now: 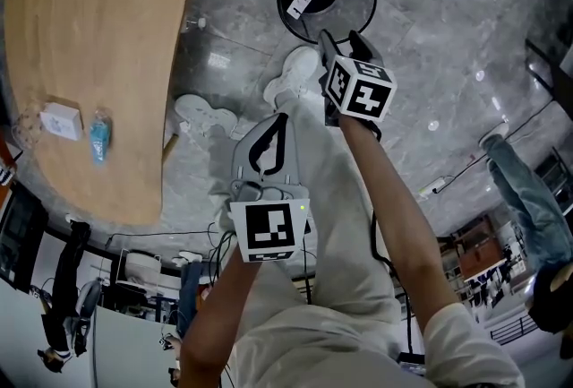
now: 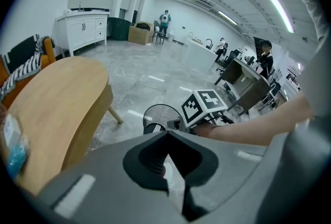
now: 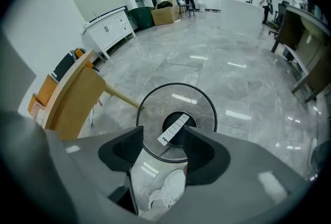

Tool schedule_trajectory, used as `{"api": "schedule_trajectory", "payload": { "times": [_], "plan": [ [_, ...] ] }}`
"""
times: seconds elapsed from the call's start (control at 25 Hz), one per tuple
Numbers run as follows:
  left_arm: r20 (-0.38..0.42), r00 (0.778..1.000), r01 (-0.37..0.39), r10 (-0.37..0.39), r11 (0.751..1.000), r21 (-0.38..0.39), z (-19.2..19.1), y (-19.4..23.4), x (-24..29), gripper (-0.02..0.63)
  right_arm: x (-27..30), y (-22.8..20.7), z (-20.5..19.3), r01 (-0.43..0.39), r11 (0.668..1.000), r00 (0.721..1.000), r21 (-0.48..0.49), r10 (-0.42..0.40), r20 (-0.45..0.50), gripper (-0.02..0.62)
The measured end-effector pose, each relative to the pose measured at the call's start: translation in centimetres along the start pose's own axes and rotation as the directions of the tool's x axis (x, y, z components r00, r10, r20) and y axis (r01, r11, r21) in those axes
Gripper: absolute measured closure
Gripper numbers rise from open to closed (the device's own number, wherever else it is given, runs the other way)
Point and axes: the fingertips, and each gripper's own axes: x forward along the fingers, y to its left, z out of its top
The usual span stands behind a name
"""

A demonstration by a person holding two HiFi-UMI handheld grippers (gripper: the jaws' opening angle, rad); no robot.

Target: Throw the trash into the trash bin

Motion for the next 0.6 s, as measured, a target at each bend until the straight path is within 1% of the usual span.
{"api": "schedule_trajectory", "payload": {
  "times": [0.28,0.44,0.6],
  "plan": [
    [0.033,0.999,-0.023,0.023,1.000,-0.016,-0.2,1.9,-2.9,0.606,-1.7,4.3,0.6,-0.024,0.996,0.999,-0.083,0.027,0.035,0.345],
    [0.054,0.998,-0.043,0.045,0.999,-0.029,-0.5,3.8,-5.0,0.606,-2.8,8.0,0.7,-0.052,0.987,0.997,-0.152,0.061,0.055,0.348],
    [0.072,0.995,-0.064,0.067,0.997,-0.041,-1.2,5.8,-7.4,0.606,-4.1,12.2,0.5,-0.079,0.969,0.993,-0.232,0.096,0.066,0.353]
  ]
}}
